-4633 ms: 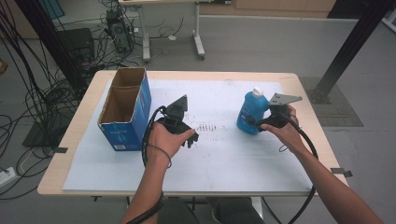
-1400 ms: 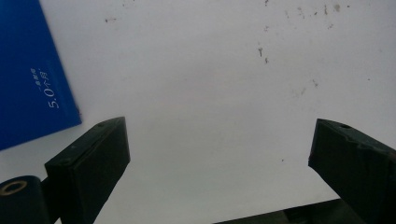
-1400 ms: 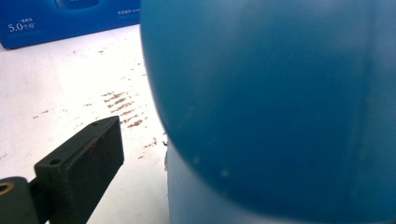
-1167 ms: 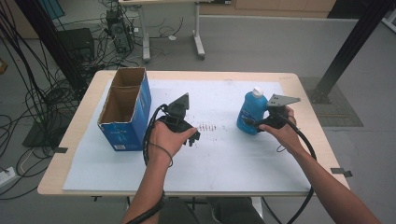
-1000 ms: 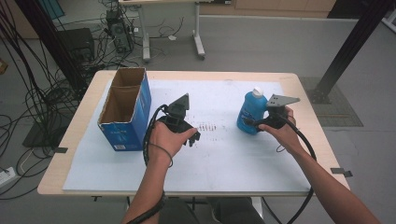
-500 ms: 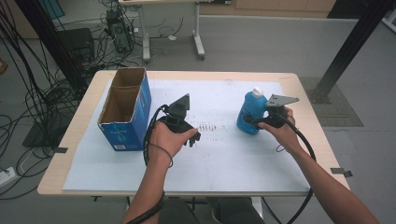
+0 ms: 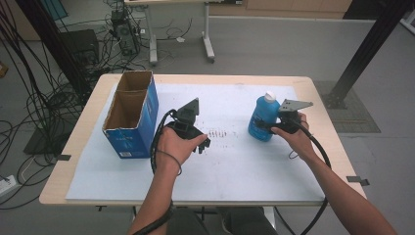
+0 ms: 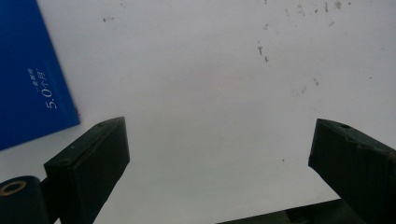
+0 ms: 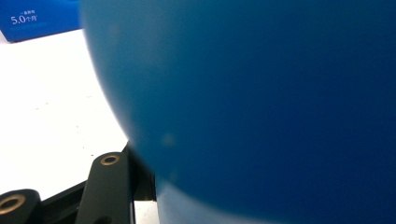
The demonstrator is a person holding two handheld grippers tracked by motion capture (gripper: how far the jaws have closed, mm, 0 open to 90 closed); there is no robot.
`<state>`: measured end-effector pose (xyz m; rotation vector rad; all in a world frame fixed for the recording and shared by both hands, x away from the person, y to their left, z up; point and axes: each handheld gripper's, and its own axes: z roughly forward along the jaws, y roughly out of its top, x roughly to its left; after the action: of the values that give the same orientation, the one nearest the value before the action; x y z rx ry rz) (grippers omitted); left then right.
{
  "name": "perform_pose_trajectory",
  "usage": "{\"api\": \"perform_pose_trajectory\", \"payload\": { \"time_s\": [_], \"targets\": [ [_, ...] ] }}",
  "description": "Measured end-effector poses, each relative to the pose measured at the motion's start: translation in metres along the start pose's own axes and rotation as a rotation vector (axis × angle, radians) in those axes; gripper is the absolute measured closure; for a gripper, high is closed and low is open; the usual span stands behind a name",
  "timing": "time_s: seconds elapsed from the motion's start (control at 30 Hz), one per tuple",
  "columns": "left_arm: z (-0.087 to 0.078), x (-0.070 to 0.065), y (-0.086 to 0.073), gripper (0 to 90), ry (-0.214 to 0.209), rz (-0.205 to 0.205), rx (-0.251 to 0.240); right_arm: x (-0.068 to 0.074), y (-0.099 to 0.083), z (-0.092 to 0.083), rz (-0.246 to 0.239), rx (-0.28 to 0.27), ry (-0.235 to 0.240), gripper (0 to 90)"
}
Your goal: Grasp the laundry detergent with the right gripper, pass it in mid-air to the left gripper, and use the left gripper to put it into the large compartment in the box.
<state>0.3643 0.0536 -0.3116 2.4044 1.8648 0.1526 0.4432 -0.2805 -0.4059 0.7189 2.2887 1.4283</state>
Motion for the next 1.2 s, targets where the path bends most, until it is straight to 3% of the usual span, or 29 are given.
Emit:
{"api": "perform_pose_trajectory", "payload": {
  "time_s": [0.23, 1.2],
  "targets": [
    [-0.002, 0.0, 0.0, 5.5, 0.002, 0.001, -0.003, -0.001, -0.001, 0.0, 0.015, -0.007, 0.008, 43.1],
    [-0.01, 0.002, -0.001, 5.3, 0.015, -0.004, -0.013, -0.001, -0.001, 0.0, 0.003, -0.008, 0.012, 43.4]
  ]
}}
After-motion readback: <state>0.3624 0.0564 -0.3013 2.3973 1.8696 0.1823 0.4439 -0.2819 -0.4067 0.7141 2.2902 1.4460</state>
